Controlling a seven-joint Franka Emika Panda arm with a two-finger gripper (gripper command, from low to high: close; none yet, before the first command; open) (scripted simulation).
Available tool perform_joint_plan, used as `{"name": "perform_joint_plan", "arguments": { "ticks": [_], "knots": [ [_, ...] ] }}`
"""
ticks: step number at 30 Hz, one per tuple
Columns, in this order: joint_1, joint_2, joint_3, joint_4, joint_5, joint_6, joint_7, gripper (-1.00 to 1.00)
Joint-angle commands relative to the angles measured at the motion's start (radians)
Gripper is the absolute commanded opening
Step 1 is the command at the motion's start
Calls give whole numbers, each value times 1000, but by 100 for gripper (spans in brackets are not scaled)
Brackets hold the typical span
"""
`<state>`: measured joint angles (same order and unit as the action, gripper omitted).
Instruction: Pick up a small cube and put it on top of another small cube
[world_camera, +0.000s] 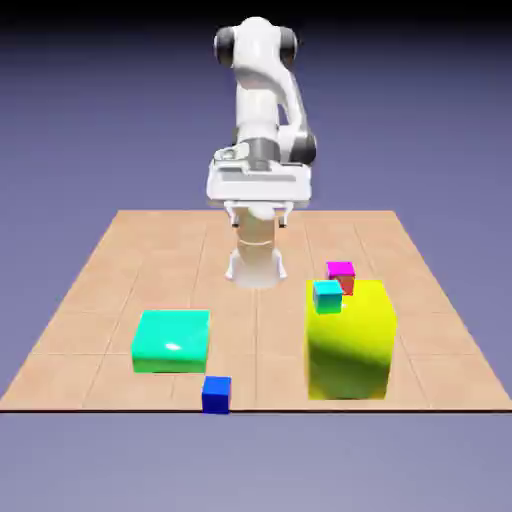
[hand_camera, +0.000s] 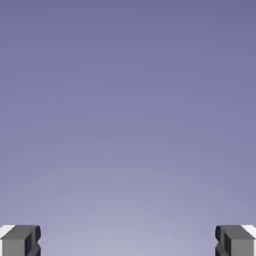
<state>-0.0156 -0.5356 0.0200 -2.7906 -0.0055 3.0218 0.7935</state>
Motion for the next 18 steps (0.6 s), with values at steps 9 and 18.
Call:
{"name": "perform_joint_plan", "arguments": {
  "ticks": [9, 18],
  "knots": [
    [-206, 257, 149, 145, -41, -113, 391, 0],
    [-413, 514, 298, 289, -82, -227, 783, 0]
  ]
}}
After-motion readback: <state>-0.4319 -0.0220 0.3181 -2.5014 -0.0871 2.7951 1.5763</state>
